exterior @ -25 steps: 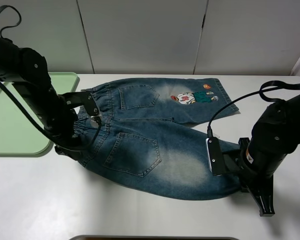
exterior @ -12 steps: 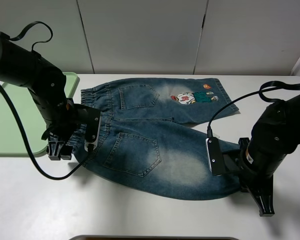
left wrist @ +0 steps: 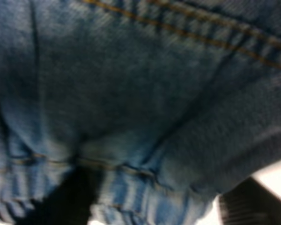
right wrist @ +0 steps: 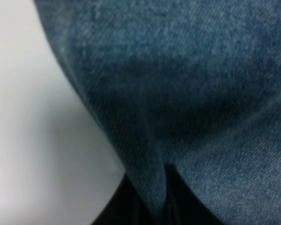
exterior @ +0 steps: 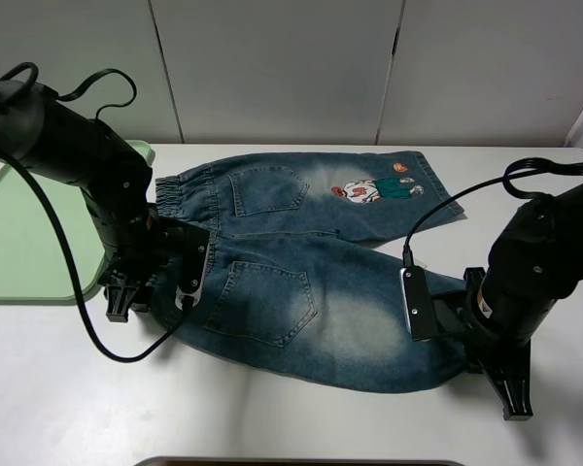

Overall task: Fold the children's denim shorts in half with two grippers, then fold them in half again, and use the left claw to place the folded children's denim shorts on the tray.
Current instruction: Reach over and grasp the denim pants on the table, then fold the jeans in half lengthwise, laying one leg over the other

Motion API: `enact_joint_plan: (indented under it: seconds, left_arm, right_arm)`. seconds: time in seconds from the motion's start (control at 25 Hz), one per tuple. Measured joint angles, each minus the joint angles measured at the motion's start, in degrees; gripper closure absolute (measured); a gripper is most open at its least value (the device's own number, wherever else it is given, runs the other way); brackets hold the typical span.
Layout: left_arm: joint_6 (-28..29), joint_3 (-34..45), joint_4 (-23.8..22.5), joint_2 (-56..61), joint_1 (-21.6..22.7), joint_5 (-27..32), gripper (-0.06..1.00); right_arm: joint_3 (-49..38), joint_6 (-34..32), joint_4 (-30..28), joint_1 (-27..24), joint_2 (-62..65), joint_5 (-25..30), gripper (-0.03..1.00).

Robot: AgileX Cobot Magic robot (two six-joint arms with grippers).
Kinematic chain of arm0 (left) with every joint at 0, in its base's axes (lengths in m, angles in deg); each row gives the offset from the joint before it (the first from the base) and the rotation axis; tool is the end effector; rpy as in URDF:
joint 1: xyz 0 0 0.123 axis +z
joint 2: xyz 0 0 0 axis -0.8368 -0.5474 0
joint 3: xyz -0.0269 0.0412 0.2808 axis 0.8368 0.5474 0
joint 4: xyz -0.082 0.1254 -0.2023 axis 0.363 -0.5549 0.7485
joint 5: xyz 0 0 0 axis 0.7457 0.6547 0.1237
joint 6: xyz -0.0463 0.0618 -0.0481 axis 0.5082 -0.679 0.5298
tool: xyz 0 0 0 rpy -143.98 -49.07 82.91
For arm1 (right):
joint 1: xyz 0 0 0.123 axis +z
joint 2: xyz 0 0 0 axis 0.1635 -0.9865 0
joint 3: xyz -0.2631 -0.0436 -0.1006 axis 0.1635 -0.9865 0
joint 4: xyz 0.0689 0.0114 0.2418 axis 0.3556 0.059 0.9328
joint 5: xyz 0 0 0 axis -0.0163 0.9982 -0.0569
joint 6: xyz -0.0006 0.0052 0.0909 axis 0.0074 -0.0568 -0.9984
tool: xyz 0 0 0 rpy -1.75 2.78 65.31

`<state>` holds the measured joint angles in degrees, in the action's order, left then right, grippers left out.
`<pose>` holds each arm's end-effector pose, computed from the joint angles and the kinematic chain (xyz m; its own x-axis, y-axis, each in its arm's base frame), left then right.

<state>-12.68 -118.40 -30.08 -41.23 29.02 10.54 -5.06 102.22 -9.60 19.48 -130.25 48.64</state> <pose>0.2959 -0.1402 0.0869 0.0356 0.9972 0.0654 0.9752 -0.0490 0.2158 0.1919 0.0906 0.0806 -0.1138 -0.9827 0.1458 -0.9930 0.1077 -0.0487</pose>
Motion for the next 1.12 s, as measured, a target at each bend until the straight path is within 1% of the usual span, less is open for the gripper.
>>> enact_joint_plan:
  seconds: [0.08,0.2,0.24,0.28,0.36,0.4,0.44,0.48,0.52,0.68,0.72,0.8,0.92,1.0,1.12]
  left_arm:
    - [0.3,-0.3,-0.9,-0.6,-1.4,0.8,0.44]
    - [1.2,-0.5,-2.3,-0.7,-2.7,1.4,0.75]
    - [1.8,-0.7,-2.4,-0.7,-3.1,2.0,0.79]
    - [3.2,-0.7,-2.4,-0.7,-3.4,2.9,0.79]
    - [3.8,-0.7,-2.4,-0.7,-3.6,3.3,0.79]
    - [5.4,-0.7,-2.2,-0.7,-3.8,4.1,0.79]
    - [7.4,-0.7,-1.4,-0.3,-4.0,5.1,0.79]
    - [8.1,-0.7,-0.4,0.2,-4.0,5.9,0.79]
    - [8.1,-0.7,-0.4,0.2,-4.0,5.9,0.79]
    - [8.8,-0.2,2.8,1.9,-4.0,7.7,0.79]
    - [8.9,-0.2,3.7,2.9,-4.0,8.6,0.79]
    - [9.0,-0.1,6.6,11.9,-4.0,11.2,0.79]
    - [9.0,-0.1,7.4,18.6,-4.2,12.7,0.79]
    - [9.0,-0.1,7.7,20.8,-4.2,13.2,0.79]
    - [9.0,0.0,8.5,27.1,-4.2,14.5,0.79]
  right_arm:
    - [0.0,0.0,0.0,0.0,0.0,0.0,0.94]
    - [0.0,0.0,0.0,0.0,0.0,0.0,0.94]
    - [0.0,0.0,0.0,0.0,0.0,0.0,0.94]
    - [0.0,0.0,0.0,0.0,0.0,0.0,0.94]
    - [0.0,0.0,0.0,0.0,0.1,0.0,0.94]
    - [0.0,0.0,0.0,0.0,0.2,0.0,0.94]
    - [-0.1,0.0,0.0,0.0,0.4,0.0,0.94]
    - [-0.1,0.0,-0.1,0.0,0.8,-0.1,0.94]
    - [-0.2,0.0,-0.1,0.0,1.8,-0.1,0.94]
    - [-1.0,-0.2,0.2,0.0,6.3,1.9,0.94]
    - [-1.0,-0.2,0.0,0.0,7.8,2.2,0.94]
    - [-1.0,-0.3,-0.6,0.0,10.3,3.2,0.94]
    - [-1.1,-1.2,-3.4,0.0,17.0,5.8,0.94]
    - [-1.1,-1.4,-7.1,0.0,23.3,7.4,0.94]
    - [-1.1,-1.7,-11.3,0.0,28.7,6.9,0.96]
